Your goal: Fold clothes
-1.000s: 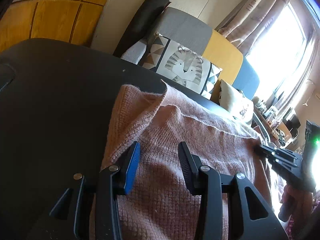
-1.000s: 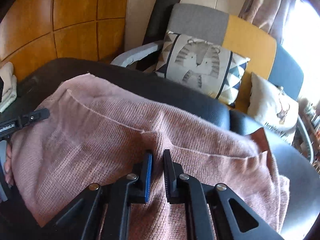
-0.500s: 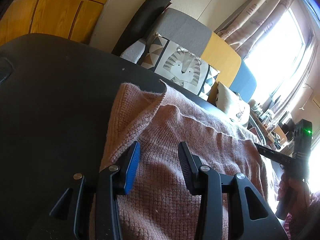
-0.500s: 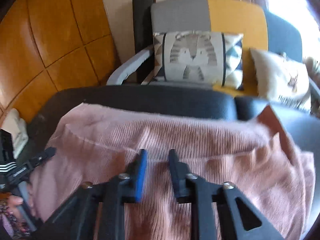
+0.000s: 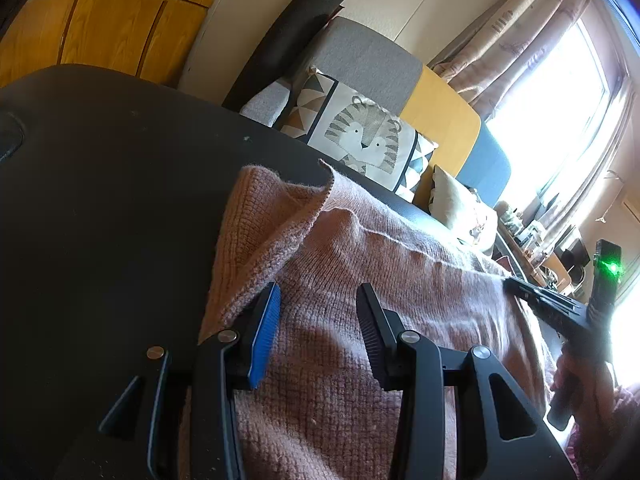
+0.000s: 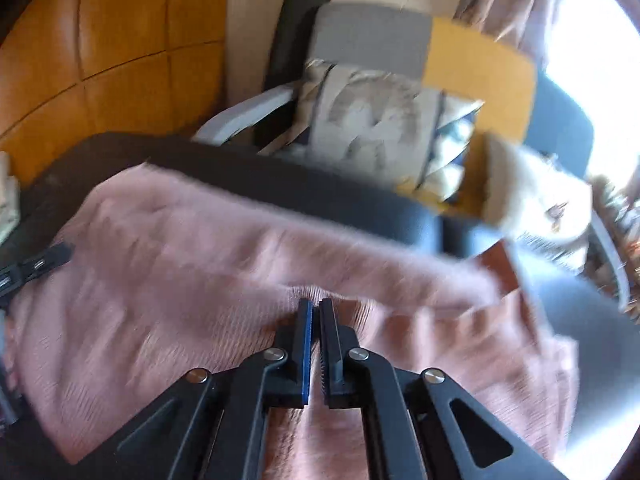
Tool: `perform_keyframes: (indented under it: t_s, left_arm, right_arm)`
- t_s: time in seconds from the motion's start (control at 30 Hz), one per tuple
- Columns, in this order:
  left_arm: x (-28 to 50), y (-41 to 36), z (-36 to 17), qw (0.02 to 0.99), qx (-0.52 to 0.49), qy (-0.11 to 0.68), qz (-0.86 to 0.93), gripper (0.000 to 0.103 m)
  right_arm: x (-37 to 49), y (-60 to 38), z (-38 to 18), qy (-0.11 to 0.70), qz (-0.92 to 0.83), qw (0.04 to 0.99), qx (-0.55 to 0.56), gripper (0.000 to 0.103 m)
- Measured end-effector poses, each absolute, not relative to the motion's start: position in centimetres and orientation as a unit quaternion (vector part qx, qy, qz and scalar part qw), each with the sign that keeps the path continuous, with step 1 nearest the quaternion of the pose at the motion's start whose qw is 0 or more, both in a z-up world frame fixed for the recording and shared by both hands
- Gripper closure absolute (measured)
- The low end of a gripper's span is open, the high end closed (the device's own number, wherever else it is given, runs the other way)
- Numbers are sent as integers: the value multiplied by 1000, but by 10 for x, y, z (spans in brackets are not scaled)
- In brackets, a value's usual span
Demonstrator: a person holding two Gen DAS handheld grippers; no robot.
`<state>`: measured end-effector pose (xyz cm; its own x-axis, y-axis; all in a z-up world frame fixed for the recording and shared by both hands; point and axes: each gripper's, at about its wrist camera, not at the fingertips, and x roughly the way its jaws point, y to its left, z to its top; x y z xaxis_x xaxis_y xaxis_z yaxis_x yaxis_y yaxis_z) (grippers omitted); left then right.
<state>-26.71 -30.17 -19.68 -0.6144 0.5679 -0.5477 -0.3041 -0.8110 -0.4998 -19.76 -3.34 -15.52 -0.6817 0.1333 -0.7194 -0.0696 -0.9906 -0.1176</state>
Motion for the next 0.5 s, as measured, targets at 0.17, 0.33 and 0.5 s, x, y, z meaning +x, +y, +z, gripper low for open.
perform_keyframes:
  t_s: [0.17,0.33,0.5]
  left_arm:
    - [-267,-303,-198,251,-362,-189,878,61]
    - [-267,-303,-199,252,-362,-190,877,61]
    - [-267,-304,-200,251,-362,-190,877,61]
  right_arm:
    - [-200,-17,-166,-12,921,50,-387,100]
    - [-175,24,-147,99,928,22,-359,82]
    - [-151,69,-139,110,926,91,-350,82]
